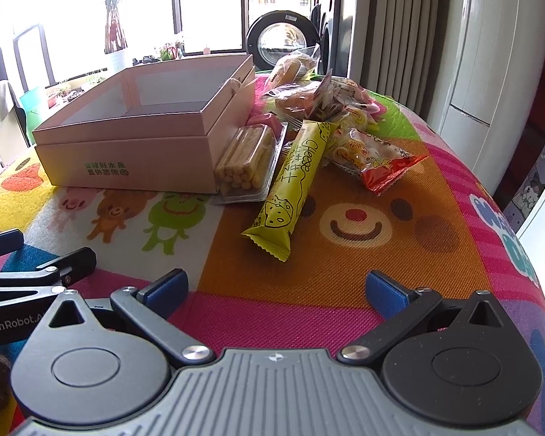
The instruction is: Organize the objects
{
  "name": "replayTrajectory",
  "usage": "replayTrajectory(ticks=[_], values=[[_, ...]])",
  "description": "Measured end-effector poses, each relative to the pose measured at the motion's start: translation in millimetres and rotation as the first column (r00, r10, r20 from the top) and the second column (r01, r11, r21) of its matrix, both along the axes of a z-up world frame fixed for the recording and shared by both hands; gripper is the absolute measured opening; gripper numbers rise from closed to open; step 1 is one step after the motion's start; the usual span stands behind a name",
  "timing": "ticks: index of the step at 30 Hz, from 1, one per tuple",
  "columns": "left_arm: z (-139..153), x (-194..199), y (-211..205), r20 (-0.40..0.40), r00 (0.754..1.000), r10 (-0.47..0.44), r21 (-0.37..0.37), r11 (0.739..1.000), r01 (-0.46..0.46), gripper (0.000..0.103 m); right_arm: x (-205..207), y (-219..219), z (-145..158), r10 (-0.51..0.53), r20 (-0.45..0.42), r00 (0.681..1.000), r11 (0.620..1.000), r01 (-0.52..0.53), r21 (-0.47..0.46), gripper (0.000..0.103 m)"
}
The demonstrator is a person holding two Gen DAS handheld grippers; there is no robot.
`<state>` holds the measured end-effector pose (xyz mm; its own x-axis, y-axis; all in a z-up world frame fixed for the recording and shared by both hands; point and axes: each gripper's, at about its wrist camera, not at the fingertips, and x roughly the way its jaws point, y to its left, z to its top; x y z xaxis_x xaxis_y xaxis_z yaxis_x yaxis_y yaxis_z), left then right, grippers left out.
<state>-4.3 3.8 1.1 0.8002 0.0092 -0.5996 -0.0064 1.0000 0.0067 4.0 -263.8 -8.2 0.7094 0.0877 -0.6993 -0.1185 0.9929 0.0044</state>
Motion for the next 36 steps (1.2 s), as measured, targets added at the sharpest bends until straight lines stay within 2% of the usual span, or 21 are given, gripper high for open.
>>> replayTrajectory(ticks=[6, 10, 13, 16, 19, 21, 23, 25, 28, 30, 31, 36], values=[[10, 7, 7, -0.013, 0.999, -0.038, -0.018, 0.999, 0.038, 0.099, 1, 0, 0, 0.011, -0.006, 1.000, 1.000, -0.011, -0.002, 0.103], [38, 18, 25, 0.073, 0.997, -0.001, -0.017, 1.000, 0.003, 0.099, 1, 0, 1, 0.009, -0.010, 1.000, 1.000, -0.009, -0.003, 0.103], [59, 40, 45, 0.125, 0.991, 0.042, -0.034, 0.999, -0.038, 0.099, 2, 0, 1, 0.013, -0.018, 1.000, 1.000, -0.013, -0.005, 0.103], [68, 69, 58, 0.156, 0.986, 0.061, 0.010, 0.998, -0.063, 0.099, 1, 0, 2, 0.018, -0.017, 1.000, 1.000, -0.019, -0.006, 0.103], [63, 104, 68, 0.113, 0.991, 0.065, 0.008, 0.998, -0.066, 0.098, 0, 1, 1, 0.020, -0.006, 1.000, 1.000, -0.020, -0.009, 0.103], [54, 126, 75, 0.063, 0.996, 0.069, -0.031, 0.997, -0.067, 0.093, -1, 0, 1, 0.018, -0.001, 1.000, 1.000, -0.018, -0.007, 0.103], [46, 142, 80, 0.030, 0.997, 0.074, -0.072, 0.995, -0.072, 0.073, -2, 0, 1, 0.019, 0.000, 1.000, 1.000, -0.019, -0.008, 0.103], [40, 151, 82, 0.023, 0.997, 0.079, -0.083, 0.994, -0.077, 0.061, -2, 0, 1, 0.020, 0.000, 1.000, 1.000, -0.020, -0.009, 0.103], [34, 157, 83, 0.036, 0.996, 0.084, -0.068, 0.994, -0.081, 0.057, -1, 1, 2, 0.020, 0.001, 1.000, 1.000, -0.020, -0.012, 0.103], [31, 159, 85, 0.042, 0.996, 0.080, -0.082, 0.994, -0.077, 0.043, -1, 1, 2, 0.022, 0.001, 1.000, 1.000, -0.022, -0.014, 0.103], [29, 160, 86, 0.035, 0.996, 0.083, -0.092, 0.993, -0.080, 0.025, -1, 1, 2, 0.024, 0.001, 1.000, 1.000, -0.024, -0.014, 0.103], [26, 156, 92, 0.037, 0.998, 0.054, -0.136, 0.990, -0.049, 0.016, 6, -1, 13, 0.102, -0.024, 0.995, 0.995, -0.101, 0.019, 0.103]])
